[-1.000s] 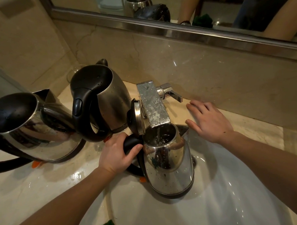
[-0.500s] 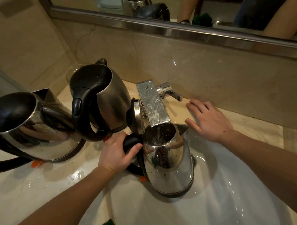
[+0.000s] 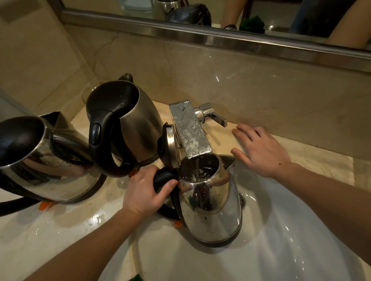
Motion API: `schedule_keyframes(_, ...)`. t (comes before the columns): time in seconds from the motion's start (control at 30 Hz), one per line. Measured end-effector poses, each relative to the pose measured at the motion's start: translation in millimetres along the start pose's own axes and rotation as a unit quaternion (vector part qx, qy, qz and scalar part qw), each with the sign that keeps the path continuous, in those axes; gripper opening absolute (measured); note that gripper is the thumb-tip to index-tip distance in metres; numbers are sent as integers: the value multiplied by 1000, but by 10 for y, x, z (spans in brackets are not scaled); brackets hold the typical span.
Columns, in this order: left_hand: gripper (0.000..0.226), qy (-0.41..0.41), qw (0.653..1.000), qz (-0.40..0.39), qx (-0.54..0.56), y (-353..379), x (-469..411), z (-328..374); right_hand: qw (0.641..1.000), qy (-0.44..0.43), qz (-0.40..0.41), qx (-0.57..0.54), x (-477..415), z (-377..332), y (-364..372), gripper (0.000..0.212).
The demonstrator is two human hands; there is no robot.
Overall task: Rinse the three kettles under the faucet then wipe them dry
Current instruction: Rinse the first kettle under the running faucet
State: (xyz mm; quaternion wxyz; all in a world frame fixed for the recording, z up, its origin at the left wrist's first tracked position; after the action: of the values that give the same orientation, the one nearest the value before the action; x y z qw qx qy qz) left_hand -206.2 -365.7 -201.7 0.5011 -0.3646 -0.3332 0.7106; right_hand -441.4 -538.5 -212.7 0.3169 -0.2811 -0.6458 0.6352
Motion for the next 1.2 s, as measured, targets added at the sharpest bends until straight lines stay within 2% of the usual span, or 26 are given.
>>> schedule_keyframes(0.6, 70, 2, 1000, 1, -2, -18, 2, 20, 1000, -1, -8, 10, -5, -4, 1, 65)
schedule_keyframes(0.8, 79, -5, 1000, -4, -4, -22, -2, 21, 1000, -1, -9, 12, -1, -8, 1, 65)
schedule_keyframes(1.03, 69, -14, 1000, -11, -5, -20, -3, 32, 1000, -2, -10, 7, 0, 3, 5, 65)
schedule_keyframes(1.2, 78, -14, 1000, -8, 0, -21, 1, 22, 1000, -2, -9, 6, -2, 1, 3, 65)
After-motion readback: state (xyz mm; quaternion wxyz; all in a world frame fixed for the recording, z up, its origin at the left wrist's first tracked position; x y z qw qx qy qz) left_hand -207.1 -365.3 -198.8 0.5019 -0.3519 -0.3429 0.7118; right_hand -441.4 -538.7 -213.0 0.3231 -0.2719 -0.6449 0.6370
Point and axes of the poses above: each hand's wrist, its own x-axis away from the middle knuckle, its own y-axis out of the palm, z = x × y, the point moved 8 cm from there along -x, towards the middle knuckle, and after that the axes turned 1 degree about z, right-handed, at the moved point
